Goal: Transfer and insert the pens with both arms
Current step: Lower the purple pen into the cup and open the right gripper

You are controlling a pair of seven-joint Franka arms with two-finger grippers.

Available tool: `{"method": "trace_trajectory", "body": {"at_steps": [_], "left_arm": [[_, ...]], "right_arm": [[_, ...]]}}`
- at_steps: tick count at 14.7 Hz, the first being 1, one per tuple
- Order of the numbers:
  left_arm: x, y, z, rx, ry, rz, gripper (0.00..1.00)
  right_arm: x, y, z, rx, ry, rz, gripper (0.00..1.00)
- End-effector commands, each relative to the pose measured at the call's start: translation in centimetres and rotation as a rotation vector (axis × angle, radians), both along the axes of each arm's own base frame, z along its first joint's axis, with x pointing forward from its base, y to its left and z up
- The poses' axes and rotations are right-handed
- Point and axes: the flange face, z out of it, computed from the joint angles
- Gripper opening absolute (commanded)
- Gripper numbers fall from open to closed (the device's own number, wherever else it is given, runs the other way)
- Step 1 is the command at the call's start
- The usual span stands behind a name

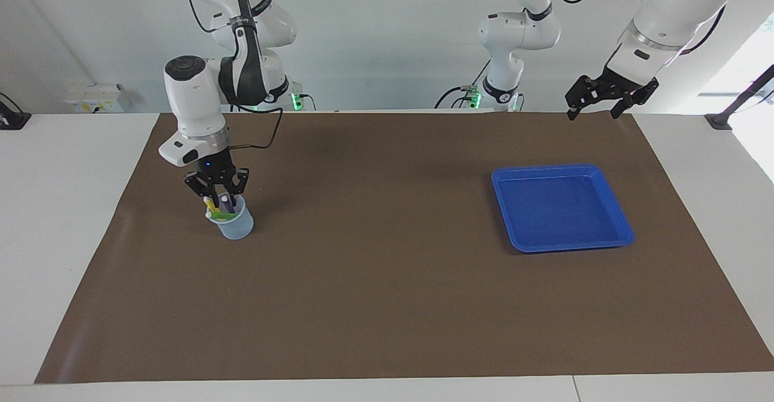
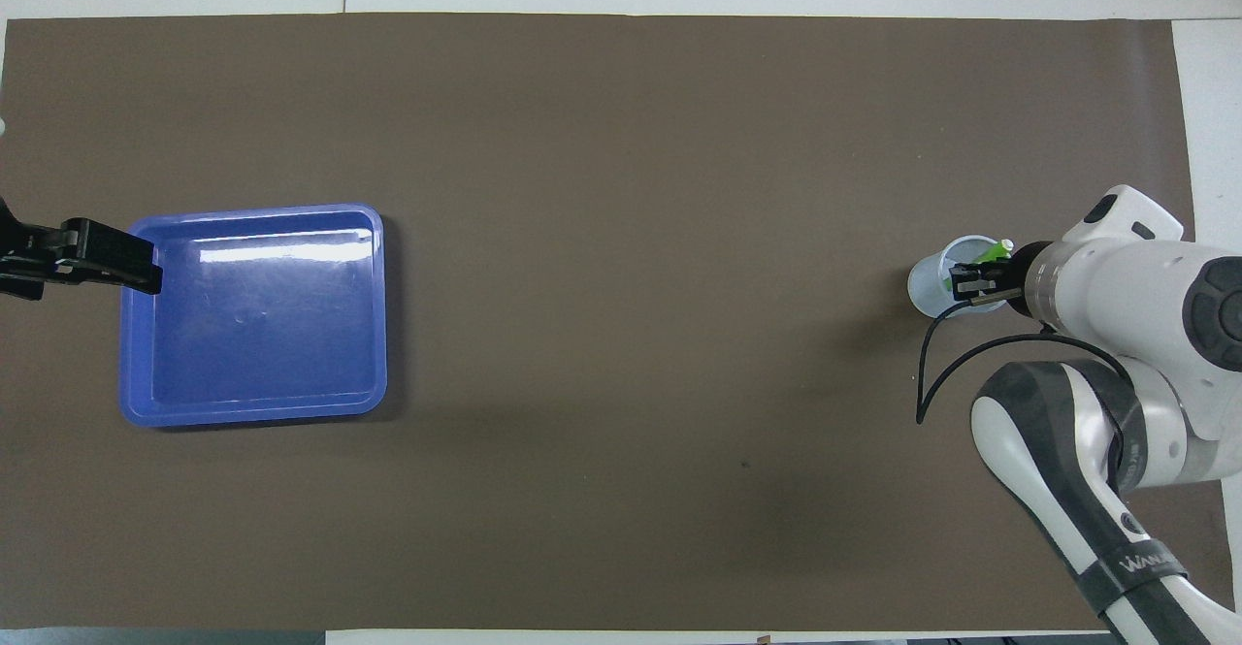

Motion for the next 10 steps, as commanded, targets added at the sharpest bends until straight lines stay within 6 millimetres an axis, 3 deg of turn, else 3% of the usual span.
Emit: {"method": "trace_trajectory", "body": {"at_steps": [1,5,10], "left_arm": [[-0.3,0.3,0.5,0.009,-0.017,0.000,1.00],[-0.3,0.0,0.4,0.011,-0.018,-0.005,1.00],[-0.5,0.1,0.5,0.012,-0.010,-0.002,1.00]], "right_arm": [[0.8,0.1,0.8,0.003,-0.009,-0.018,1.00],[1.9,0.0,4.5,-0.005,0.009,-0.027,1.00],[3.9,-0.4,11.9,0.004,0.041,-0.064,1.00]]}}
